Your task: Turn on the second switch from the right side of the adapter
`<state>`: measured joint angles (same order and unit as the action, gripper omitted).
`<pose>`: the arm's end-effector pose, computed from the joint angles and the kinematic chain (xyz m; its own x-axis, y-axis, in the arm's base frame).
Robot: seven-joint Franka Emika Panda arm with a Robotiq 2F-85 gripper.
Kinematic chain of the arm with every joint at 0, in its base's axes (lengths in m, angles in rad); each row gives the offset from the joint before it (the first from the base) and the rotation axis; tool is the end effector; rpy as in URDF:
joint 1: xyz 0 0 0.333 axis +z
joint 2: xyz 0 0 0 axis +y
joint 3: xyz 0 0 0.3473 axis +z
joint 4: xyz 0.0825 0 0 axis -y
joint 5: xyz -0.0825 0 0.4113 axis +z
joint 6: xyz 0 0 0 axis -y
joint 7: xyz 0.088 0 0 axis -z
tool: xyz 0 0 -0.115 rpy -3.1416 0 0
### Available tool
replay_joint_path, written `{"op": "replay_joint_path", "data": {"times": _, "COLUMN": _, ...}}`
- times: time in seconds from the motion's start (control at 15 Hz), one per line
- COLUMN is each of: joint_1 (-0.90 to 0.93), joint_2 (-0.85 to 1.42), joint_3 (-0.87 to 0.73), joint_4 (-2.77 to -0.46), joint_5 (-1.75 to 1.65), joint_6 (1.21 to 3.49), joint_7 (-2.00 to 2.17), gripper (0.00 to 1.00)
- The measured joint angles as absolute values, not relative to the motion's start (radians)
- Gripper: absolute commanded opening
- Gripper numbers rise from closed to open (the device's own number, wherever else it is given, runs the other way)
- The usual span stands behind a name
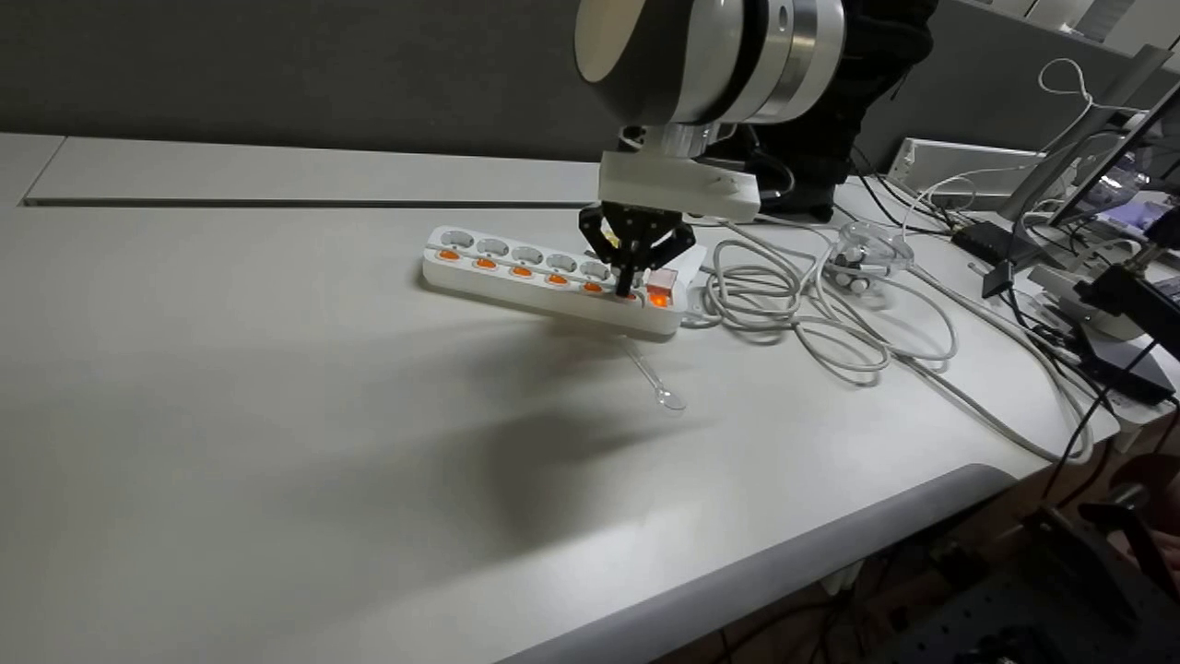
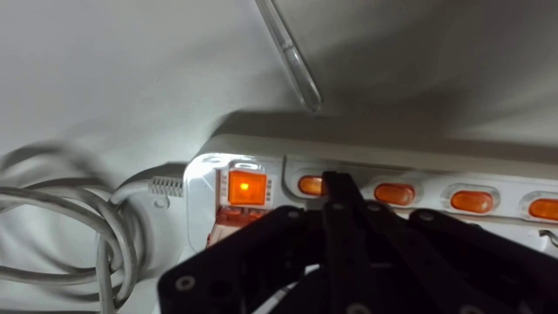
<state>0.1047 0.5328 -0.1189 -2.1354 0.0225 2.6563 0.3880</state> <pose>0.5956 -0.0104 0.1480 0.9187 -0.3947 0.0118 -0.3948 -0.9175 0.0491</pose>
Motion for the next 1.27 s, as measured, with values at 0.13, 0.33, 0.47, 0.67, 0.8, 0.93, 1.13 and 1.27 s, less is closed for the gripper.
{"op": "replay_joint_path", "data": {"times": 0.13, "joint_1": 0.120, "joint_2": 0.547, "joint_3": -0.130, "joint_4": -2.112, "joint_5": 0.022, "joint_6": 2.624, "joint_7": 0.414, "gripper": 0.00}}
{"op": "replay_joint_path", "data": {"times": 0.33, "joint_1": 0.151, "joint_2": 0.571, "joint_3": -0.154, "joint_4": -2.063, "joint_5": 0.016, "joint_6": 2.549, "joint_7": 0.472, "gripper": 0.00}}
{"op": "replay_joint_path", "data": {"times": 0.47, "joint_1": 0.169, "joint_2": 0.586, "joint_3": -0.168, "joint_4": -2.030, "joint_5": 0.012, "joint_6": 2.502, "joint_7": 0.504, "gripper": 0.00}}
{"op": "replay_joint_path", "data": {"times": 0.67, "joint_1": 0.172, "joint_2": 0.599, "joint_3": -0.162, "joint_4": -1.998, "joint_5": 0.017, "joint_6": 2.458, "joint_7": 0.510, "gripper": 0.00}}
{"op": "replay_joint_path", "data": {"times": 0.8, "joint_1": 0.172, "joint_2": 0.600, "joint_3": -0.153, "joint_4": -1.996, "joint_5": 0.018, "joint_6": 2.456, "joint_7": 0.510, "gripper": 0.00}}
{"op": "replay_joint_path", "data": {"times": 0.93, "joint_1": 0.180, "joint_2": 0.597, "joint_3": -0.146, "joint_4": -1.996, "joint_5": 0.016, "joint_6": 2.464, "joint_7": 0.510, "gripper": 0.00}}
{"op": "replay_joint_path", "data": {"times": 1.13, "joint_1": 0.202, "joint_2": 0.575, "joint_3": -0.143, "joint_4": -2.003, "joint_5": 0.010, "joint_6": 2.483, "joint_7": 0.510, "gripper": 0.00}}
{"op": "replay_joint_path", "data": {"times": 1.27, "joint_1": 0.217, "joint_2": 0.543, "joint_3": -0.143, "joint_4": -2.016, "joint_5": 0.009, "joint_6": 2.484, "joint_7": 0.511, "gripper": 0.00}}
